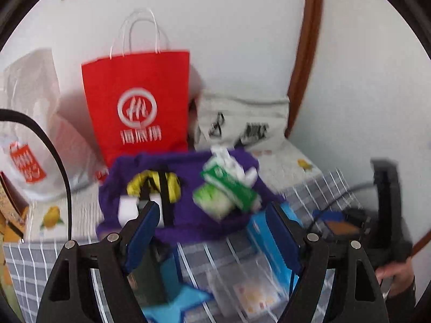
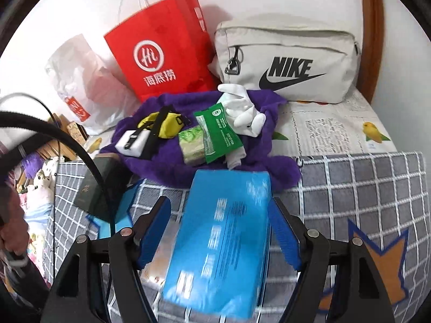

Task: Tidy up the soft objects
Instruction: 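Move both tools back over the checkered cloth toward the white mesh bag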

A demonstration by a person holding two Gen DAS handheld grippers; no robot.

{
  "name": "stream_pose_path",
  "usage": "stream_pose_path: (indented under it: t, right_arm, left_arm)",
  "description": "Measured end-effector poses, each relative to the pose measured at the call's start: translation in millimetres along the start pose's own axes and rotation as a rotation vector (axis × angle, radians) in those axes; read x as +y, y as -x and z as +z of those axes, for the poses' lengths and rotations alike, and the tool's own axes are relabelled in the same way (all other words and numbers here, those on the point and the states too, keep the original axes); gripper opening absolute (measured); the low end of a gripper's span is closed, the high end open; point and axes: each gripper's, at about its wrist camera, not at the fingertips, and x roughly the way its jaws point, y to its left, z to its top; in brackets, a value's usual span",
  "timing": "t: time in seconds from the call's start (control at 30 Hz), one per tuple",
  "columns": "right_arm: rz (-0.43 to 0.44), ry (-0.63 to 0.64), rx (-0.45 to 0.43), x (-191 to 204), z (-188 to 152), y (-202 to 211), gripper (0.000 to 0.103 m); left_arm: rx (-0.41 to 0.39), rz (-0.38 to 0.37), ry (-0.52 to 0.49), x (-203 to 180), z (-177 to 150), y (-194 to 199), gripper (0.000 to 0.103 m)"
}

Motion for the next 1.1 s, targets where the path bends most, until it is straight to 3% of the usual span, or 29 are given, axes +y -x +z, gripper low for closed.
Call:
stream_pose_path:
  t: [0.3, 0.43, 0.63, 0.77, 0.87, 1.03, 1.1]
  right_arm:
    - [-0.015, 0.010, -0.075, 0, -59, 67, 0.075]
    - [-0.018, 0.030, -0.093, -2, -79, 85, 0.075]
    - [-0.023, 0.027, -0.091, -11, -94, 90, 0.075]
    - [-0.030, 0.023, -0.076, -17, -96, 82, 0.075]
    - [-0.014, 0.020, -0.054, -21, -98, 73, 0.075]
    - [-0.016, 0.020, -0.018, -25, -100, 57, 0.075]
    - [-0.012, 0.024, -0.009, -26, -101, 53, 0.075]
  left_arm:
    - [0.225, -0.013, 0.006, -22, -95, -23, 0.081]
    - [0.272, -0.012, -0.055, -39, -121, -37, 0.081]
    - [0.310, 0.061, -0.176, -58, -132, -61, 0.081]
    - [0.334, 0.072, -0.224, -67, -133, -81, 0.081]
    - [0.341, 0.076, -0.237, -70, -132, -93, 0.087]
    - [0.320, 0.069, -0.208, -64, -127, -103, 0.086]
    - [0.313, 0.079, -0.197, -61, -126, -104, 0.074]
